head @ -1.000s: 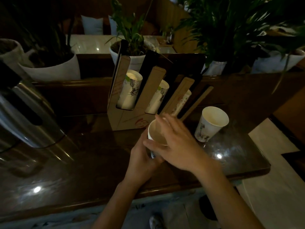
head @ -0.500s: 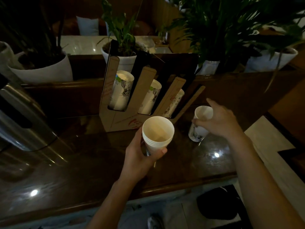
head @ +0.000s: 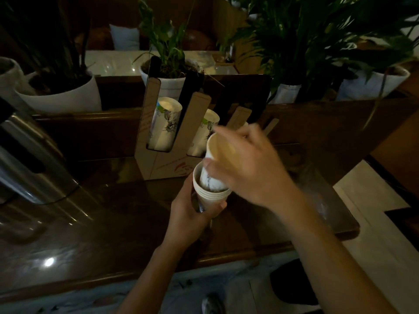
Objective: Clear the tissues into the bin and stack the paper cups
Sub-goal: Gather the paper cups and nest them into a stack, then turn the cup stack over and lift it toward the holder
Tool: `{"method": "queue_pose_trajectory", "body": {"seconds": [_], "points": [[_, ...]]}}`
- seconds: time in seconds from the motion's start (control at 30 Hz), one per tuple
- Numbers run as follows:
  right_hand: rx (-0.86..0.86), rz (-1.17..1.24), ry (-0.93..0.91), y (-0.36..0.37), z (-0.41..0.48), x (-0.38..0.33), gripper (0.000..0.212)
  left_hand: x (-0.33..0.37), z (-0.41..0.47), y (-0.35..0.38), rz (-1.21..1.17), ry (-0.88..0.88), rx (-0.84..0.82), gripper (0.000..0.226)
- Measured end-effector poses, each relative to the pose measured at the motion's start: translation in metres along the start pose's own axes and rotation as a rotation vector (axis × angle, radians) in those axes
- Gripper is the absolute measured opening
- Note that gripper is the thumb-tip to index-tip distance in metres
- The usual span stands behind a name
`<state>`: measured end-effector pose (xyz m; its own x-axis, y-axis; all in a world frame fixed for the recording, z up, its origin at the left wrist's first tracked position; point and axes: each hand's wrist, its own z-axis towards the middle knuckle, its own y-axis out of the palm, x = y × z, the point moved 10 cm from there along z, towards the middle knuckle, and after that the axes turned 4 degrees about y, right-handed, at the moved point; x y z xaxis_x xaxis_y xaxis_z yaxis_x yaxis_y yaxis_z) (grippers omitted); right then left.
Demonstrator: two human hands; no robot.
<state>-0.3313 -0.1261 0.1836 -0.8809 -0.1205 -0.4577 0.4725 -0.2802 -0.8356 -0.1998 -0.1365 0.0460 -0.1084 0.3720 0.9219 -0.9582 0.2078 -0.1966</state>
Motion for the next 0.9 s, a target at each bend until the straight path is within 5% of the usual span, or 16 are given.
{"method": "queue_pose_trajectory", "body": {"seconds": [0.2,0.4,0.53,0.73,0.9], "points": [[-0.227,-0.014,0.036,0.081,-0.010,0.014,0.081,-0.004,-0.005,0.001,-0.002,0.013,-0.007,0.081],[-0.179,0.132,0.037,0.082,-0.002,0.026,0.077,-0.028,-0.016,-0.001,0.030,-0.155,-0.050,0.066],[-0.063,0.607,0.259,0.082,-0.005,0.062,0.059,-0.041,-0.031,-0.032,-0.031,-0.252,0.089,0.080],[0.010,1.321,0.569,0.135,-0.036,0.073,0.058,-0.050,-0.045,-0.037,-0.808,-0.420,0.287,0.073],[-0.023,1.395,0.584,0.164,-0.057,0.039,0.054,-0.038,-0.046,-0.010,-0.911,-0.461,0.303,0.077]]}}
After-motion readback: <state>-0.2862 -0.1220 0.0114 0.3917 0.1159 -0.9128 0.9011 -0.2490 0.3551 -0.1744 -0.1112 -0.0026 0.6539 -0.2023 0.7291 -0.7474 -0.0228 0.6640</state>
